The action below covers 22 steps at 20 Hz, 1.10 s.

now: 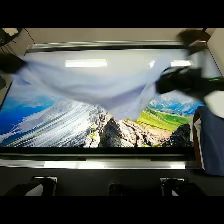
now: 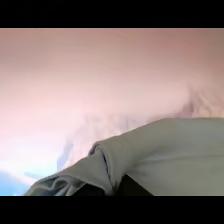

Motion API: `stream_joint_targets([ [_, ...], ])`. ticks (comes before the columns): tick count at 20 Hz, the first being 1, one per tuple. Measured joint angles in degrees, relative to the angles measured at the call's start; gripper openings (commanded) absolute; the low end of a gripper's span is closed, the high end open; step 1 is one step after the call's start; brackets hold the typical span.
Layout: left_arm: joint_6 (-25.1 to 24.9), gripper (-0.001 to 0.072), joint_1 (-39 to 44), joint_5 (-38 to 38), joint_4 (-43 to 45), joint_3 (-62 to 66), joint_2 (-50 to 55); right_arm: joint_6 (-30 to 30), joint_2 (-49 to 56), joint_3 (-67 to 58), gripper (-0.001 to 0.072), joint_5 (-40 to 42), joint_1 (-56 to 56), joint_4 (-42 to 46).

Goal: Fold the shirts.

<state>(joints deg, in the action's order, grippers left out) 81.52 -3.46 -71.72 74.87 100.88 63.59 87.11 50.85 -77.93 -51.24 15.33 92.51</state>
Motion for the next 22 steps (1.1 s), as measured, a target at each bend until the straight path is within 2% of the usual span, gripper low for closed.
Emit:
stream_joint_targets([
  [3, 5.0, 0.0040, 0.0, 1.5, 0.7, 6.4, -8.2, 5.5, -10.4, -6.5, 0.0042, 5.9, 0.0, 5.8],
  [6, 7.4, 0.0040, 0.1, 0.4, 0.6, 8.7, -14.3, 8.7, -16.5, -9.3, 0.0042, 9.6, 0.0, 8.1],
  [11, 8.7, 0.0041, 0.1, -6.2, 1.0, 7.8, -16.8, 11.0, -16.5, -11.1, 0.0042, 10.0, 0.0, 10.1],
  [14, 8.9, 0.0042, 0.1, -12.0, 1.4, -1.2, -14.6, 12.7, -9.1, -10.8, 0.0043, 1.2, 0.0, 10.5],
  [17, 7.9, 0.0042, 0.1, -13.2, 1.5, -16.8, -11.0, 13.7, 3.1, -7.0, 0.0044, -4.1, 0.0, 9.3],
  [20, 6.9, 0.0042, 0.0, -6.9, 1.0, -31.9, -4.5, 15.1, 16.2, -3.9, 0.0046, 0.9, 0.0, 6.1],
  [22, 6.4, 0.0042, 0.0, -1.6, -0.6, -36.3, 1.8, 17.5, 24.1, -3.0, 0.0045, 8.1, 0.0, 3.7],
])
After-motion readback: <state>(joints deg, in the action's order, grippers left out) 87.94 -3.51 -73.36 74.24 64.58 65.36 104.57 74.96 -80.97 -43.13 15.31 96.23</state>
